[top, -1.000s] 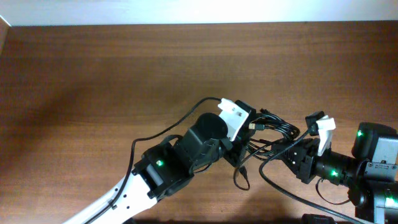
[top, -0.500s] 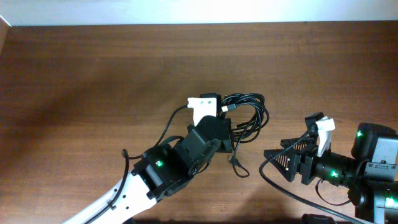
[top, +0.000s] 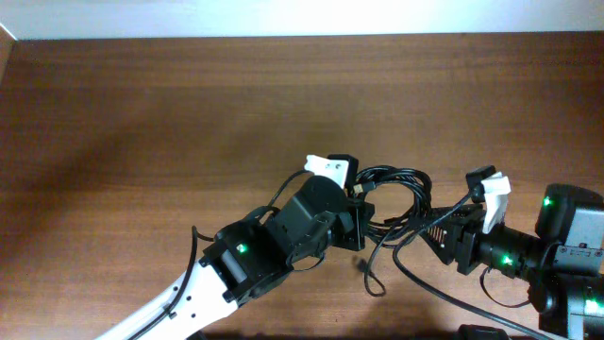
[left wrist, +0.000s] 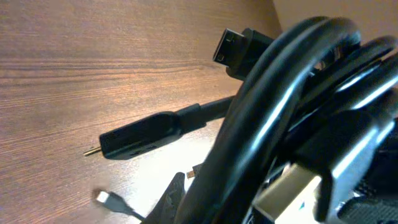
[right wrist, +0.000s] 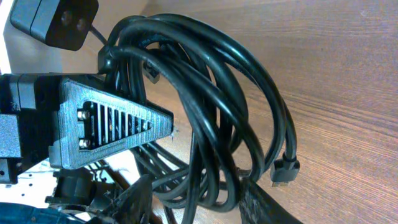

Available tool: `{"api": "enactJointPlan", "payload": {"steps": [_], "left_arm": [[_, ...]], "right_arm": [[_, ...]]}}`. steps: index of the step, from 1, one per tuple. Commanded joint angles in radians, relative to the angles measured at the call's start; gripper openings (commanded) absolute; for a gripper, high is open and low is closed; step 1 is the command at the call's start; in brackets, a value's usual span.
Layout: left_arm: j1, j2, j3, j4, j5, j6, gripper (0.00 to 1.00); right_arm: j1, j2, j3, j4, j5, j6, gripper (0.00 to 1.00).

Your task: Untangle cables

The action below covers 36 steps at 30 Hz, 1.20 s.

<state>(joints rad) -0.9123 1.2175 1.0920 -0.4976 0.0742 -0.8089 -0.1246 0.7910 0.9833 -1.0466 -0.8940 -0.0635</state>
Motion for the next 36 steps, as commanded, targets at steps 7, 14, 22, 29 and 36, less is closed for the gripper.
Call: {"api": "enactJointPlan", "payload": {"steps": [7, 14, 22, 29, 36], "left_arm": [[-0.027, -0.021, 0.026, 0.01, 0.08, -0.006, 0.0], [-0.038, -0.021, 0.025, 0.01, 0.014, -0.017, 0.0], [-0.038, -0.021, 0.026, 0.002, -0.25, -0.415, 0.0], [-0.035, -0.021, 0.024, -0.067, -0.307, -0.573, 0.0], [-0.034, -0.021, 0.024, -0.141, -0.325, -0.711, 0.0]], "right_arm": [[0.0, -0.004, 0.008, 0.007, 0.008, -0.008, 0.3], [0.0, -0.004, 0.008, 0.003, 0.008, -0.008, 0.04], [0.0, -0.004, 0.008, -0.066, 0.006, -0.009, 0.04], [0.0, -0.004, 0.008, -0.066, -0.038, -0.007, 0.04], [0.0, -0.004, 0.008, -0.065, -0.002, 0.03, 0.04]]}}
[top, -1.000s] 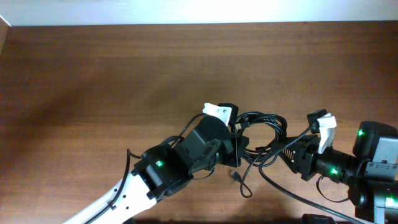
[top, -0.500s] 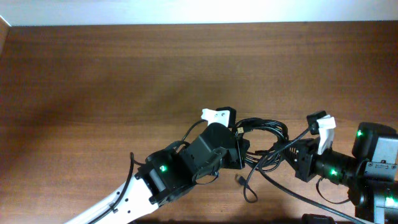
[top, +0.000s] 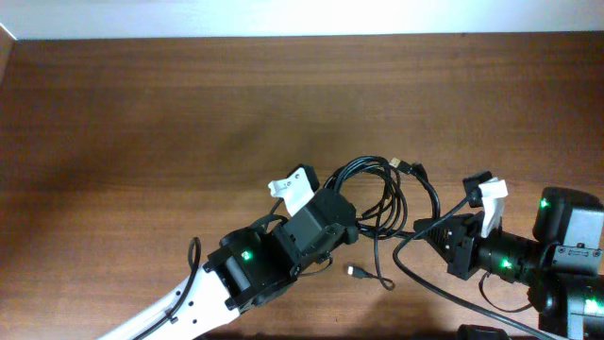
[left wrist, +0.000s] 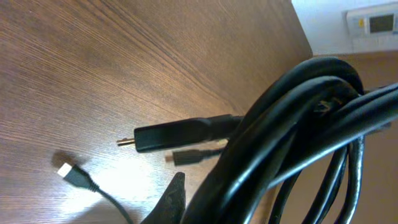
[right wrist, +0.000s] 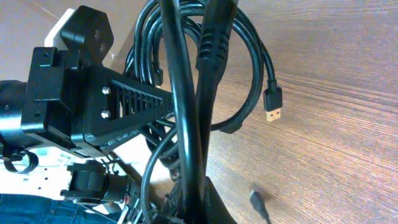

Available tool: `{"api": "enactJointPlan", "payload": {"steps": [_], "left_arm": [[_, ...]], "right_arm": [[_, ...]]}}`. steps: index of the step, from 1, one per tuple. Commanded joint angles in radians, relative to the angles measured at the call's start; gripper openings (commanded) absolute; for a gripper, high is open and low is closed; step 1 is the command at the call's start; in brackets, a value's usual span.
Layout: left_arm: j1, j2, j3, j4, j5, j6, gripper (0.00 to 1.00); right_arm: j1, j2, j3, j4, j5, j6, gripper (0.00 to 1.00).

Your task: Untangle cables

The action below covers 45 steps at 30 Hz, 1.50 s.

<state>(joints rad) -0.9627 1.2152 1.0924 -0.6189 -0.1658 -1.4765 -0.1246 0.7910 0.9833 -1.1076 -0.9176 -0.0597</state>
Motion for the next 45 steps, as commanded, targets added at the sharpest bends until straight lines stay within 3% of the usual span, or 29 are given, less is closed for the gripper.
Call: {"api": "enactJointPlan", "payload": {"steps": [1, 2, 3, 4, 6, 9, 12, 16, 19, 26, 29, 33, 35, 45], "left_arm": [[0.016, -0.019, 0.023, -0.027, -0.085, -0.043, 0.0], [0.016, -0.019, 0.023, -0.035, -0.083, -0.033, 0.0], [0.016, -0.019, 0.023, -0.041, -0.077, -0.033, 0.0], [0.016, -0.019, 0.023, -0.04, -0.078, -0.013, 0.0], [0.016, -0.019, 0.023, -0.037, -0.078, 0.05, 0.0], [0.016, -0.019, 0.023, -0.023, -0.076, 0.169, 0.0], [0.016, -0.02, 0.023, -0.002, -0.046, 0.211, 0.0], [0.016, -0.02, 0.023, 0.118, 0.014, 0.45, 0.0], [0.016, -0.02, 0.023, 0.132, 0.012, 0.564, 0.0], [0.011, -0.017, 0.023, 0.14, 0.012, 0.62, 0.0], [0.011, -0.017, 0.023, 0.156, 0.027, 0.71, 0.0], [0.011, -0.017, 0.023, 0.256, 0.22, 0.796, 0.0], [0.012, -0.017, 0.023, 0.274, 0.234, 0.814, 0.0], [0.07, -0.133, 0.023, 0.274, 0.23, 0.898, 0.0]], "right_arm": [[0.0, -0.004, 0.008, -0.005, 0.062, 0.069, 0.06], [0.0, -0.004, 0.008, -0.005, 0.085, 0.092, 0.37], [0.0, -0.004, 0.008, -0.009, 0.085, 0.094, 0.58], [0.0, -0.004, 0.008, -0.012, 0.085, 0.094, 0.69], [0.0, -0.004, 0.008, -0.012, 0.085, 0.094, 0.81], [0.0, -0.004, 0.008, -0.012, 0.084, 0.094, 0.83], [0.0, -0.004, 0.008, -0.016, 0.084, 0.094, 0.84], [0.0, -0.004, 0.008, -0.02, 0.084, 0.094, 0.84], [0.0, -0.004, 0.008, -0.019, 0.084, 0.094, 0.86], [0.0, -0.004, 0.008, -0.023, 0.136, 0.094, 0.86], [0.0, -0.003, 0.008, -0.023, 0.167, 0.094, 0.87], [0.0, -0.003, 0.008, -0.023, 0.167, 0.094, 0.87], [0.0, -0.003, 0.008, -0.027, 0.172, 0.094, 0.87], [0.0, 0.07, 0.008, -0.18, 0.447, 0.095, 0.88]]}}
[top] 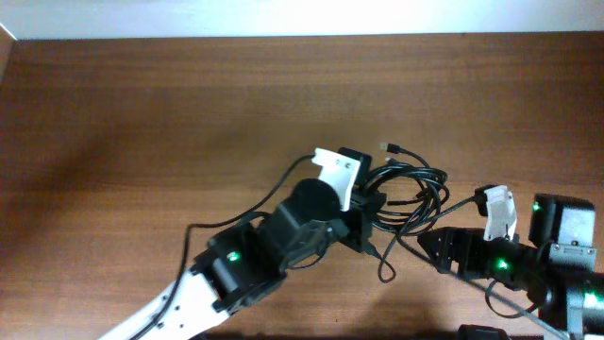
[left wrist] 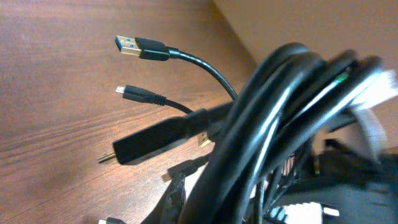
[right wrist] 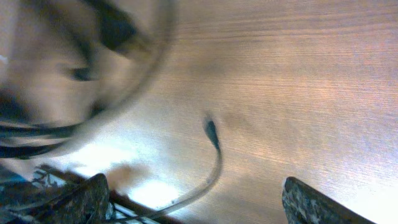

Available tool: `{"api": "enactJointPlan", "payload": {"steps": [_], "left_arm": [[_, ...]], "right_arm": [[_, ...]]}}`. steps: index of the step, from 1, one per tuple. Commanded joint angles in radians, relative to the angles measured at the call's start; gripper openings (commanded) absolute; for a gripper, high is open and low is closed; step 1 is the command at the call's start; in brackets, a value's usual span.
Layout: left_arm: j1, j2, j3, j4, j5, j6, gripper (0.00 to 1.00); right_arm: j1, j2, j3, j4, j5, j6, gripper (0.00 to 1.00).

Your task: Untangle cables

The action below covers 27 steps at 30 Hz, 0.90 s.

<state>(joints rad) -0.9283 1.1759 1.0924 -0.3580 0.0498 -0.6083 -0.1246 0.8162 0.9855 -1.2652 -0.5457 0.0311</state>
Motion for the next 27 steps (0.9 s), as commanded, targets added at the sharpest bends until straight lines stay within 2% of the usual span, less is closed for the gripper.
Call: {"api": "enactJointPlan", "payload": {"steps": [1, 9, 11, 13, 15, 19, 22, 27], "left_arm": [[0.046, -0.106, 0.023, 0.013, 0.014, 0.051, 0.0], [0.081, -0.148, 0.023, -0.101, -0.036, 0.179, 0.0], [0.08, -0.15, 0.023, -0.107, -0.046, 0.244, 0.0], [0.081, -0.15, 0.023, -0.118, -0.043, 0.251, 0.0], [0.081, -0.151, 0.023, -0.118, -0.028, 0.251, 0.0], [0.081, -0.169, 0.023, -0.108, 0.069, 0.251, 0.0], [0.081, -0.177, 0.023, -0.045, 0.243, 0.251, 0.0], [0.11, -0.233, 0.023, -0.018, 0.279, 0.251, 0.0]], "right_arm": [[0.0, 0.065, 0.006, -0.026, 0.075, 0.004, 0.88], [0.0, 0.08, 0.006, 0.05, -0.078, 0.003, 0.89], [0.0, 0.068, 0.006, 0.108, -0.169, 0.003, 0.89], [0.0, 0.062, 0.006, 0.191, -0.314, 0.004, 0.89], [0.0, 0.063, 0.006, 0.234, -0.372, 0.013, 0.89], [0.0, 0.063, 0.006, 0.314, -0.442, 0.056, 0.89], [0.0, 0.069, 0.006, 0.334, -0.441, 0.055, 0.89], [0.0, 0.107, 0.006, 0.339, -0.438, 0.052, 0.89]]}}
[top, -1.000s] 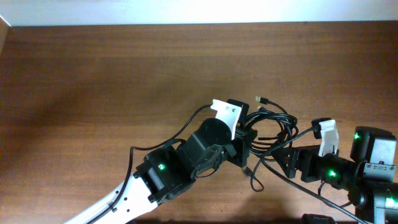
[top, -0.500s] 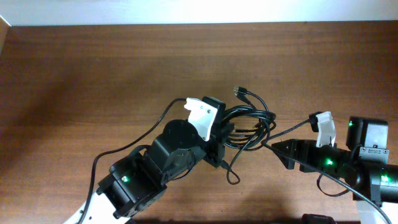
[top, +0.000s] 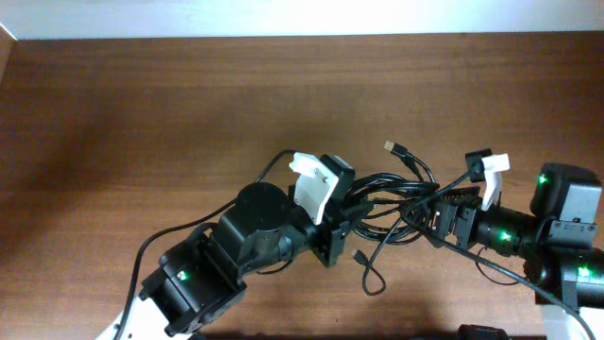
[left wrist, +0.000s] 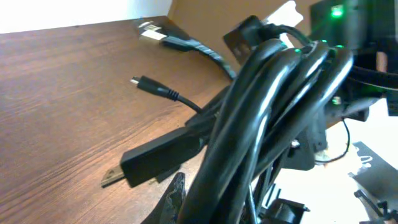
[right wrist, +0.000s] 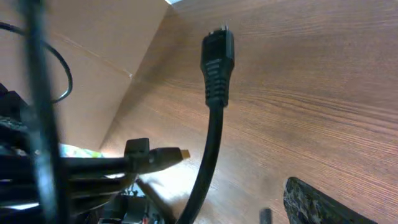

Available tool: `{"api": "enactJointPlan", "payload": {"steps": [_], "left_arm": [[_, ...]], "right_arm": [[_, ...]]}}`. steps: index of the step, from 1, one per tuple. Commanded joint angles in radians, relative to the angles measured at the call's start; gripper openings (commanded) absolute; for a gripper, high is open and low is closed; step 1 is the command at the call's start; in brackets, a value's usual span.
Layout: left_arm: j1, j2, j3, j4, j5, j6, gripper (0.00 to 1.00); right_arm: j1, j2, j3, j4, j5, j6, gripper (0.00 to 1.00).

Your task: Untangle cables

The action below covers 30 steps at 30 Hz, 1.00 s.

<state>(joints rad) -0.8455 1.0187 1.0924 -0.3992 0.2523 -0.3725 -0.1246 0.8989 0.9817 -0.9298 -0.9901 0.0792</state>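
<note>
A tangled bundle of black cables point(top: 382, 200) hangs between my two arms over the brown table point(top: 142, 113). My left gripper point(top: 337, 233) is shut on the thick strands point(left wrist: 267, 118); only one of its fingers point(left wrist: 177, 198) shows. A flat plug point(left wrist: 155, 163), a micro plug point(left wrist: 140, 81) and a USB plug point(top: 389, 146) stick out of the bundle. My right gripper point(top: 437, 219) sits at the bundle's right side, open, and one finger point(right wrist: 320, 206) shows. A cable with a moulded plug point(right wrist: 217, 50) rises between its jaws point(right wrist: 199, 205), not gripped.
A thin loose cable end point(top: 360, 255) and its loop point(top: 374, 283) lie on the table below the bundle. A pale wall strip point(top: 283, 17) borders the far table edge. The right arm's own cable point(top: 510, 274) trails to the lower right.
My left gripper, still holding the bundle, has shifted left. The right gripper, open then and now, moved from below the bundle up to its right side, and a plugged cable now stands between its jaws.
At first both grippers were at the bundle, the right jaws around its loops. Then the right gripper was shut on several strands while the left held the rest. Later the right was open and off the cables. Now it is back at the bundle, open.
</note>
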Motion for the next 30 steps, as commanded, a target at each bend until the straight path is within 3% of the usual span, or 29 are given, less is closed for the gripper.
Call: {"api": "enactJointPlan", "payload": {"steps": [1, 5, 10, 18, 26, 30], "left_arm": [[0.059, -0.094, 0.023, 0.019, 0.077, 0.015, 0.0], [0.217, -0.155, 0.023, -0.021, 0.081, -0.077, 0.0], [0.38, -0.158, 0.023, -0.022, 0.328, -0.084, 0.0], [0.397, -0.07, 0.023, -0.115, 0.348, 0.065, 0.0], [0.394, 0.193, 0.023, -0.108, 0.687, 0.143, 0.0], [0.309, 0.216, 0.023, -0.108, 0.643, 0.165, 0.0]], "right_arm": [[0.0, 0.031, 0.01, 0.003, 0.007, 0.004, 0.89], [0.0, 0.033, 0.01, 0.003, 0.007, 0.004, 0.89], [0.0, 0.033, 0.01, 0.003, 0.017, 0.004, 0.9], [0.0, -0.1, 0.01, 0.031, 0.027, 0.004, 0.9], [0.0, -0.274, 0.01, 0.029, 0.085, 0.004, 0.9], [0.0, -0.274, 0.01, -0.014, 0.085, -0.077, 0.95]]}}
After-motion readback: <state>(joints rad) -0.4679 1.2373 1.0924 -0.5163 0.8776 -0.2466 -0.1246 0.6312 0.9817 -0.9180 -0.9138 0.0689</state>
